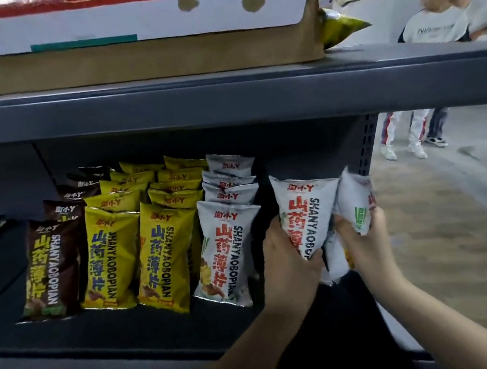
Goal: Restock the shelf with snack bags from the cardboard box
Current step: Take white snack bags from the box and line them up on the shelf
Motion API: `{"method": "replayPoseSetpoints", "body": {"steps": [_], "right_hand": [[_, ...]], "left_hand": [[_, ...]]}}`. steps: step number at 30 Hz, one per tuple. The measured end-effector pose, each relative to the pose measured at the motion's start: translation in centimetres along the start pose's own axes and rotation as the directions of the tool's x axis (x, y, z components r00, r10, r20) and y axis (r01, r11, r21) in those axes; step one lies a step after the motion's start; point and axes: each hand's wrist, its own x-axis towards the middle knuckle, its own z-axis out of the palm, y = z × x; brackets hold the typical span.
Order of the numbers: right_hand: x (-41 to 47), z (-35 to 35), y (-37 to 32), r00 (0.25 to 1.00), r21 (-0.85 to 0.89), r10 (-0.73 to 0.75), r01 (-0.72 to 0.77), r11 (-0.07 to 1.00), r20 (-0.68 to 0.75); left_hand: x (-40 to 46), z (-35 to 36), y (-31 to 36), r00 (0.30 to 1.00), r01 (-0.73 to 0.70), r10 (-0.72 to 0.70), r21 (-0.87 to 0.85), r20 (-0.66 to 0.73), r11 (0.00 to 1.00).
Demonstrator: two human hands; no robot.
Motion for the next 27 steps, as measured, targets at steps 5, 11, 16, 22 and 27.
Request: {"method": "replayPoseSetpoints", "body": {"steps": [5,11,16,22,27], "right_hand": [[2.7,1.2,1.8,0.994,-0.014,-0.065,0.064,0.998,-0.085],[5.1,3.5,3.6,0.99,-0.123,-0.121,0.112,0.986,-0.074],[6.0,4.4,4.8,0.995,-0.127,-0.075,0.066,0.99,-0.069],[6.6,4.2,5.3,0.998,-0.163,0.0,-0.01,0.987,-0.061],[6.5,4.2,5.1,0.996,-0.177,-0.002,-0.014,0.984,-0.089]], "left_hand": [[3.4,1.7,-1.7,0.997,0.07,-0.07,-0.014,-0.018,0.997],[7.2,2.4,-2.9,0.995,0.032,-0.023,0.094,-0.101,0.995],[9.2,2.8,-3.5,0.983,0.013,0.02,0.174,-0.184,0.985],[10.9,4.4,-3.9,0.981,0.1,-0.057,0.233,-0.183,0.967],[11.7,5.7,-5.5,0.98,0.199,-0.186,0.269,-0.075,0.942]]}}
